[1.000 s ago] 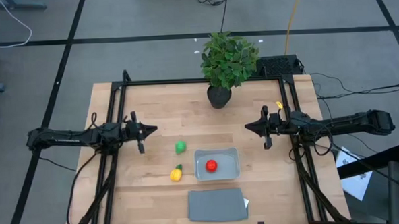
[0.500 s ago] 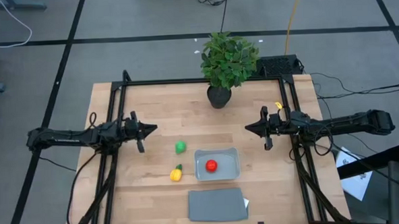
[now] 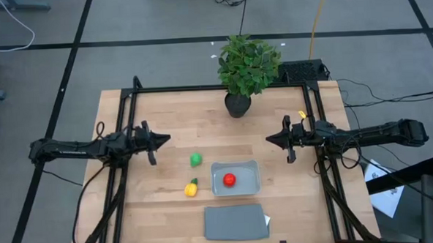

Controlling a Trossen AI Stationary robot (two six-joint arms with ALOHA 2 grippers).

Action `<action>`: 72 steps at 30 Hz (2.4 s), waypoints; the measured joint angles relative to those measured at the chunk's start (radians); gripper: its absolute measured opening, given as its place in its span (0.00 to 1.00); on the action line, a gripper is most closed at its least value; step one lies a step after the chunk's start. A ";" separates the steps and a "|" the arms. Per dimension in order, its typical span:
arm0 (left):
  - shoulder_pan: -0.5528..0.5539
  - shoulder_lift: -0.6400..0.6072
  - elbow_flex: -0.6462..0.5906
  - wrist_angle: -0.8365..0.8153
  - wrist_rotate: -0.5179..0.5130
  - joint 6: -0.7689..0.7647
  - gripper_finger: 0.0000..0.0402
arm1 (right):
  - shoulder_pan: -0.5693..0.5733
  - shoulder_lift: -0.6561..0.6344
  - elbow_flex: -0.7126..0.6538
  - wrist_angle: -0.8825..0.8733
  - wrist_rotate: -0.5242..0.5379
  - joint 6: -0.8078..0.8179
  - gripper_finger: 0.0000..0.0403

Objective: Pick and placing Produce into tupperware
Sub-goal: Put the pear into the gray bin

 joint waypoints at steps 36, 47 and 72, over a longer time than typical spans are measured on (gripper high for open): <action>-0.177 0.435 0.334 -0.222 0.064 -0.297 0.06 | 0.000 0.000 0.000 -0.004 -0.004 -0.020 0.00; -0.171 0.664 0.540 -0.481 -0.054 -0.325 0.06 | 0.000 0.000 0.000 -0.022 -0.004 -0.039 0.00; -0.082 1.036 0.553 -0.398 0.085 -0.661 0.78 | 0.000 0.001 0.000 -0.023 -0.004 -0.043 0.00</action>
